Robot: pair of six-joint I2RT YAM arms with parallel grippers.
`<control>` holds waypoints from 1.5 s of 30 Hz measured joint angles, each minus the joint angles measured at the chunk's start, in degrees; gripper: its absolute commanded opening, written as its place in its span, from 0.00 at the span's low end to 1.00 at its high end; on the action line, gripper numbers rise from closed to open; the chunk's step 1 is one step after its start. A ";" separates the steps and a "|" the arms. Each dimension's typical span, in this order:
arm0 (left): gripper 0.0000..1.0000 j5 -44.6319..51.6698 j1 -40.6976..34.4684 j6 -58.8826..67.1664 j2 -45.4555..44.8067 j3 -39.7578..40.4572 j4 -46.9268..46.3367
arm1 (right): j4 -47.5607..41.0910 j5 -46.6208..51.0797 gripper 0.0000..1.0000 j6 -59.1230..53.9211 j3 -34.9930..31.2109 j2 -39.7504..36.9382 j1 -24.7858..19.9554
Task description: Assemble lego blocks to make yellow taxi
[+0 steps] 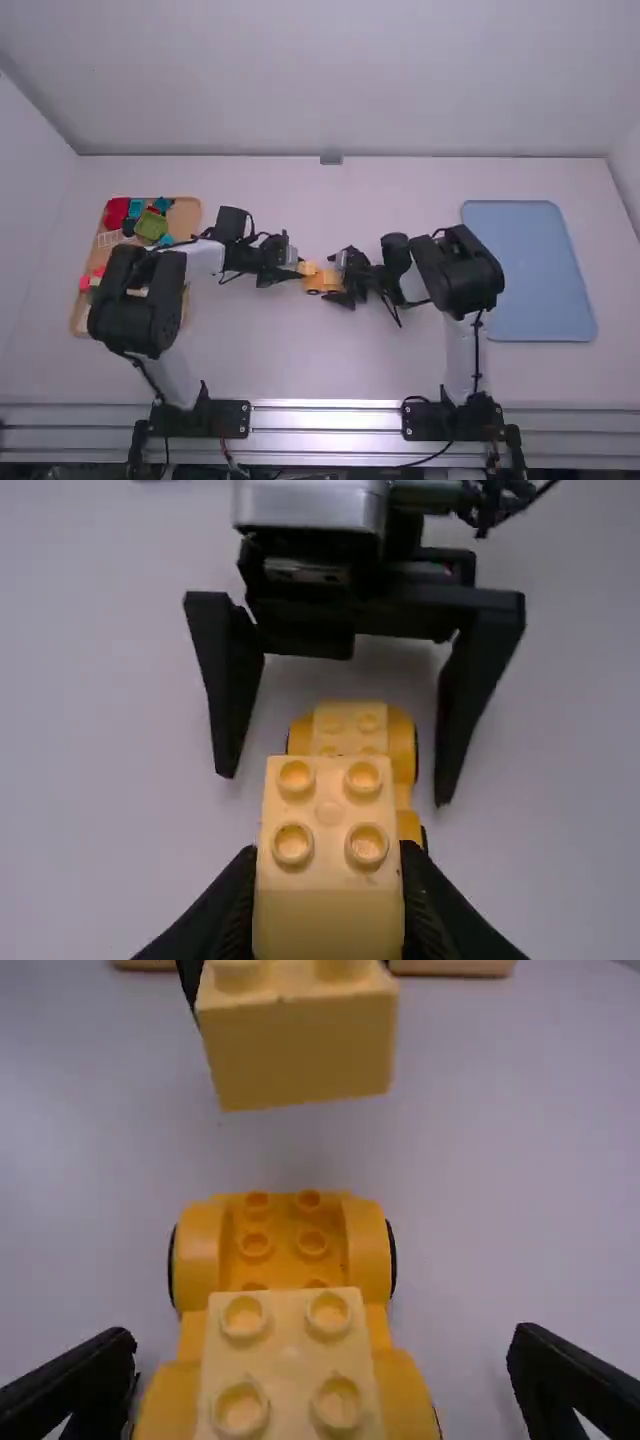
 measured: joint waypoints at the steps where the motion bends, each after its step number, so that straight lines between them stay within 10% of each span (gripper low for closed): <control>1: 0.16 -0.04 -0.26 -0.44 0.76 0.00 0.72 | -0.02 1.25 0.92 0.04 0.00 0.04 0.50; 11: 0.15 -0.33 -1.01 -1.29 2.86 0.00 2.95 | -0.94 1.60 0.40 -0.63 0.02 0.04 0.76; 45: 0.05 -4.85 -8.11 -6.80 6.78 1.11 6.56 | -11.06 -7.52 0.49 -11.96 1.07 0.04 -4.09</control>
